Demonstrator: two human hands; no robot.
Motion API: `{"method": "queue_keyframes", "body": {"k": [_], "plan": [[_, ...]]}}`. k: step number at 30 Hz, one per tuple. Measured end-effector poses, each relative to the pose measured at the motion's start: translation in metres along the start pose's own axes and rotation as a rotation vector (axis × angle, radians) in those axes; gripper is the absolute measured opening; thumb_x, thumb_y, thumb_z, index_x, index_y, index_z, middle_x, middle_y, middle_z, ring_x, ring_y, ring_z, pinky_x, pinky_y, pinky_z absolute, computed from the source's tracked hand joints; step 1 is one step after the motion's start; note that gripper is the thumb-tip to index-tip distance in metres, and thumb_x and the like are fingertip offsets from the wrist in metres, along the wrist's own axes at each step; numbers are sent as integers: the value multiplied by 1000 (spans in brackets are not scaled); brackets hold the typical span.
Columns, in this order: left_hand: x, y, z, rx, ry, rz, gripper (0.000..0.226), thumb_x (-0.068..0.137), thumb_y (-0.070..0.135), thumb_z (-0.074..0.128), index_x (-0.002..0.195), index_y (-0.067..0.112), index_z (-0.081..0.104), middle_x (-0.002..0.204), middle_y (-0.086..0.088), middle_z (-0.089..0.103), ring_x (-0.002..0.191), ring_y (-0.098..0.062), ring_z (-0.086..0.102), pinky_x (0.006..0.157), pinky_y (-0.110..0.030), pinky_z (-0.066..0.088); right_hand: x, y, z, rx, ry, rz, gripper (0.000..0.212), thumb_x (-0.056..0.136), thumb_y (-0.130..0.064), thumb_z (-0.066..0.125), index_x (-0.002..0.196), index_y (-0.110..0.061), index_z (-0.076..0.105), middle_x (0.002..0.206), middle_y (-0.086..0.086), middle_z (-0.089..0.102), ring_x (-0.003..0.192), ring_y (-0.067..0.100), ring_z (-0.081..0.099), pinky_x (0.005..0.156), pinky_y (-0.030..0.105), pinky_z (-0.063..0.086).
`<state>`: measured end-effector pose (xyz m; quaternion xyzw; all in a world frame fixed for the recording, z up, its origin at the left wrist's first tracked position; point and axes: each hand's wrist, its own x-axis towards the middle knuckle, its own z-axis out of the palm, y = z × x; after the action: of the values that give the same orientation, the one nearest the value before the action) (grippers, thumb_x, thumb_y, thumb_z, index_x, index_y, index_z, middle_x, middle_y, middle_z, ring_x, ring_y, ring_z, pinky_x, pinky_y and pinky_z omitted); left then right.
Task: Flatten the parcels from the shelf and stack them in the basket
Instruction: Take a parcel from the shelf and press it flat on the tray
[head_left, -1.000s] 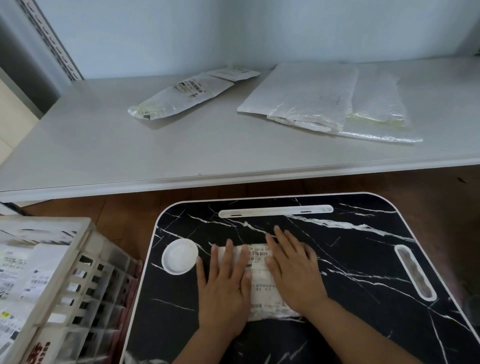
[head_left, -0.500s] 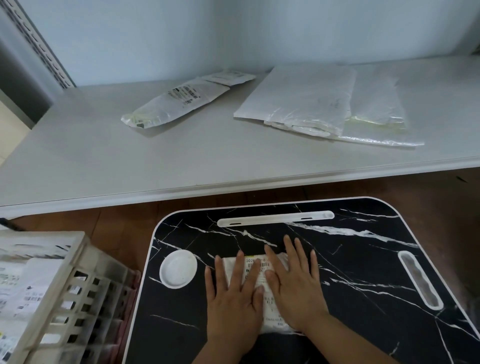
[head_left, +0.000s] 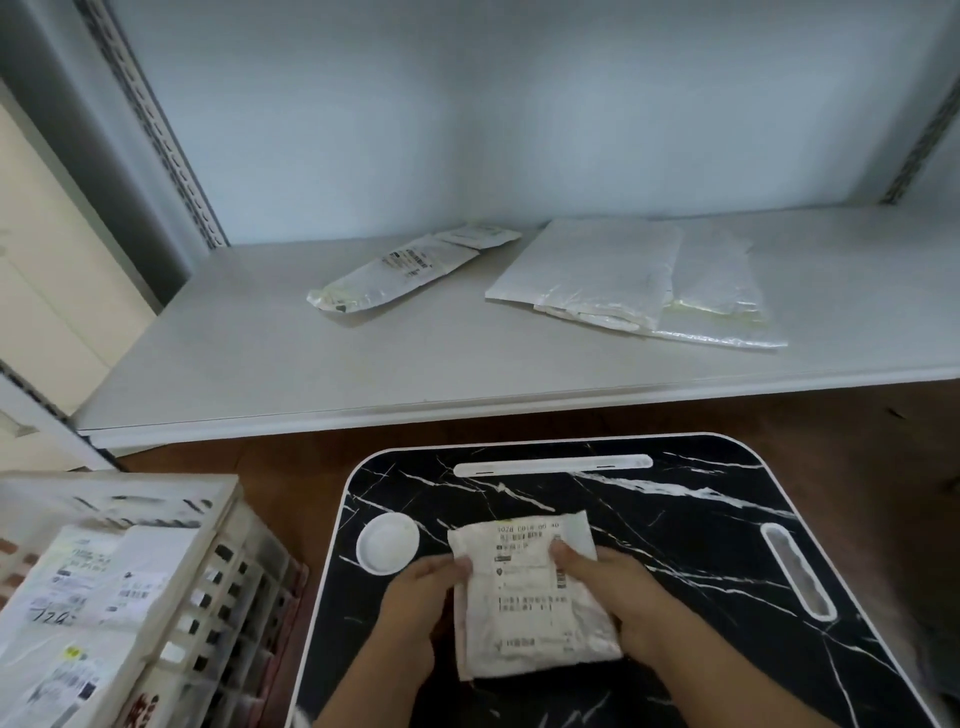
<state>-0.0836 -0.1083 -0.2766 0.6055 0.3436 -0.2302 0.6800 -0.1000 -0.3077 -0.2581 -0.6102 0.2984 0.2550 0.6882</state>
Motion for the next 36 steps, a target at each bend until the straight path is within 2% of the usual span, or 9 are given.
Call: {"method": "queue_keyframes", "body": {"k": [3,7,11,21,24,27,30,32,36], "plan": [[-20,16,-3,-24,-140,41,43,85,41,68,114,11,57,105,-14,71,93,-33,70,79,-51,57,-14,-6,21,-181,56,-201,37,92,-47,56,103,-14,66,95,6,75,89,25,72,83,44,57],[-50,30,-1,390,196,343,53,86,67,47,89,14,56,84,1,63,76,-13,62,64,-27,52,-28,-16,59,-482,340,-443,55,89,-65,42,92,-14,63,89,1,66,82,14,63,71,29,51],[-70,40,-18,417,390,571,59,86,69,41,81,15,62,72,2,64,65,-10,62,54,-23,43,-47,-23,93,-530,430,-543,55,90,-65,38,88,-14,57,81,1,64,71,12,62,54,25,45],[-85,73,-101,334,547,626,51,85,66,49,75,16,50,67,2,56,56,-10,55,51,-25,46,-62,-37,187,-445,367,-650,56,89,-63,45,88,-8,55,83,6,60,72,17,58,54,29,41],[-84,91,-132,333,522,645,54,84,69,48,77,16,53,71,1,61,62,-12,59,60,-32,54,-58,-47,219,-469,341,-684,59,89,-64,42,88,-6,55,85,8,60,71,16,55,52,27,35],[-85,118,-175,340,433,623,52,83,65,55,95,14,55,86,2,61,75,-8,58,60,-23,46,-48,-56,253,-422,309,-698,66,88,-66,36,89,-4,57,84,10,63,69,17,57,49,26,34],[-80,134,-227,41,144,447,59,72,55,73,105,8,60,98,-5,72,88,-22,70,78,-39,58,-36,-66,287,-300,282,-710,67,88,-67,37,97,-4,59,88,9,64,73,20,59,53,27,38],[-73,132,-256,-188,-32,353,41,79,31,74,107,3,64,97,-10,74,87,-23,72,71,-36,60,-26,-70,317,-276,233,-701,64,91,-64,37,107,-5,56,96,9,61,80,21,57,60,30,41],[-38,118,-307,-461,46,414,26,87,4,65,112,-1,60,101,-16,73,90,-29,71,70,-38,60,2,-64,360,-513,-71,-594,53,92,-58,47,114,-10,52,107,5,62,96,20,60,85,35,49]]}}
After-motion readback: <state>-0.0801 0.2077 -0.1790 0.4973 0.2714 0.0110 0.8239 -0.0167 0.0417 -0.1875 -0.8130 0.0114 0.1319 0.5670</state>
